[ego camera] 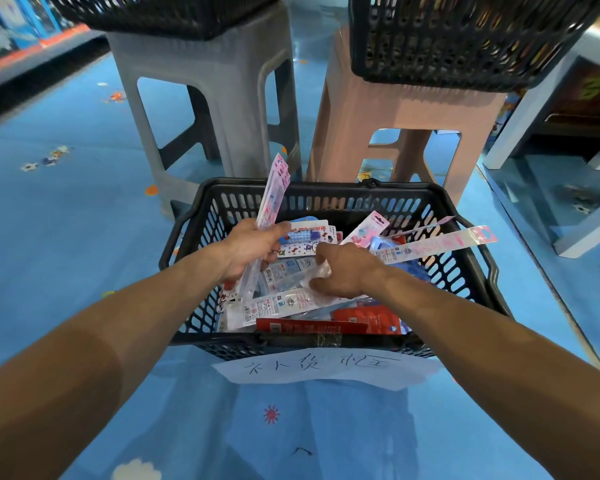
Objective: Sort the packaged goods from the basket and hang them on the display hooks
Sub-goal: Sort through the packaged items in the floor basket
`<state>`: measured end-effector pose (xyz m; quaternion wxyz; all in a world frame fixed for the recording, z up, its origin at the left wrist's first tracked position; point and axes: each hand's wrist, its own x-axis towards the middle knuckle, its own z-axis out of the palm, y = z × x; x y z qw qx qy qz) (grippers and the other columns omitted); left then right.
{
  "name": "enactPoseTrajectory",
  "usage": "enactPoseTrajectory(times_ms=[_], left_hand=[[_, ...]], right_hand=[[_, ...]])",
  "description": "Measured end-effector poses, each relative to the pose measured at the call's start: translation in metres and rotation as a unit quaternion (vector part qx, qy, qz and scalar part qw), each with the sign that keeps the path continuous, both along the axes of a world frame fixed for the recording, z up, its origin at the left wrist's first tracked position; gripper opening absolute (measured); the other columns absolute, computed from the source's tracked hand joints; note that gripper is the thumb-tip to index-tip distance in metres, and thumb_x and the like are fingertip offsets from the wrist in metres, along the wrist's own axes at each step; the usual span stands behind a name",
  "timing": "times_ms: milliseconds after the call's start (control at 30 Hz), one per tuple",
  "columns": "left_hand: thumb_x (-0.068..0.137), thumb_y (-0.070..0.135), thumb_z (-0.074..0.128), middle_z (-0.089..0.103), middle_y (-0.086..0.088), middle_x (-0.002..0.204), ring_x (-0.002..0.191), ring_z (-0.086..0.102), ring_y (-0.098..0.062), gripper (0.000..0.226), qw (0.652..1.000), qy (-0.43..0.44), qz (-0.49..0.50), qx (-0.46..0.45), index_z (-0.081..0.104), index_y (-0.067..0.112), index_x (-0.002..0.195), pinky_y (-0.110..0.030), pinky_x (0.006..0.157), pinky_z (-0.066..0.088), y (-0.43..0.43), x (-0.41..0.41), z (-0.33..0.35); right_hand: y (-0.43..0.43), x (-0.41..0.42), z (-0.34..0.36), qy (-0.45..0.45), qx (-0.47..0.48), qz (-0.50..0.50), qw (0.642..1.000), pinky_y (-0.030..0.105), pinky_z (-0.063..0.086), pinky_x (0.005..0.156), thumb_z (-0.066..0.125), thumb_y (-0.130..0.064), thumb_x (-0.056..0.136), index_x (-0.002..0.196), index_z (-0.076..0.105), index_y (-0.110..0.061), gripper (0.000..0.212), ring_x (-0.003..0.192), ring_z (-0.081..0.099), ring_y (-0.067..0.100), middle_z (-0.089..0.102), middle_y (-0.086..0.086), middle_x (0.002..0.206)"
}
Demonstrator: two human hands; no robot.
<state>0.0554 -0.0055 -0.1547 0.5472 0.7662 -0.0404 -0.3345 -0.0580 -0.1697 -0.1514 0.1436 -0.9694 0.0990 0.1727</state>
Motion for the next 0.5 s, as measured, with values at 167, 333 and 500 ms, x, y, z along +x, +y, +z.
enactPoseTrajectory(times_ms=[167, 333, 500], left_hand=[[0.100, 0.059, 0.054, 0.041, 0.005, 0.061, 0.050, 0.037, -0.011, 0.045, 0.995, 0.098, -0.003, -0.029, 0.057, 0.014, 0.098, -0.027, 0.047, 0.034, -0.002, 0.000, 0.005], [0.087, 0.079, 0.053, 0.058, -0.009, 0.071, 0.067, 0.056, -0.022, 0.073, 0.972, 0.193, -0.068, -0.116, 0.070, 0.009, 0.078, -0.033, 0.073, 0.048, -0.002, -0.002, 0.013], [0.079, 0.058, 0.079, 0.060, -0.020, 0.119, 0.104, 0.061, -0.038, 0.070, 0.974, 0.170, -0.110, -0.099, 0.069, 0.002, 0.119, -0.045, 0.099, 0.051, -0.003, -0.008, 0.013]], right_hand=[[0.007, 0.004, 0.012, -0.168, 0.075, -0.071, 0.980, 0.034, 0.055, 0.066, 0.072, -0.054, 0.083, 0.084, 0.056, -0.020, 0.038, 0.068, 0.065, 0.017, 0.067, -0.003, 0.073], [0.030, -0.003, 0.026, -0.237, 0.075, 0.115, 0.962, 0.029, 0.036, 0.059, 0.073, -0.053, 0.084, 0.091, 0.052, -0.027, 0.034, 0.062, 0.048, 0.001, 0.049, -0.016, 0.068], [0.046, -0.005, 0.024, -0.181, 0.049, 0.197, 0.962, 0.032, 0.035, 0.065, 0.072, -0.045, 0.088, 0.107, 0.051, -0.024, 0.035, 0.079, 0.051, 0.017, 0.049, -0.010, 0.083]])
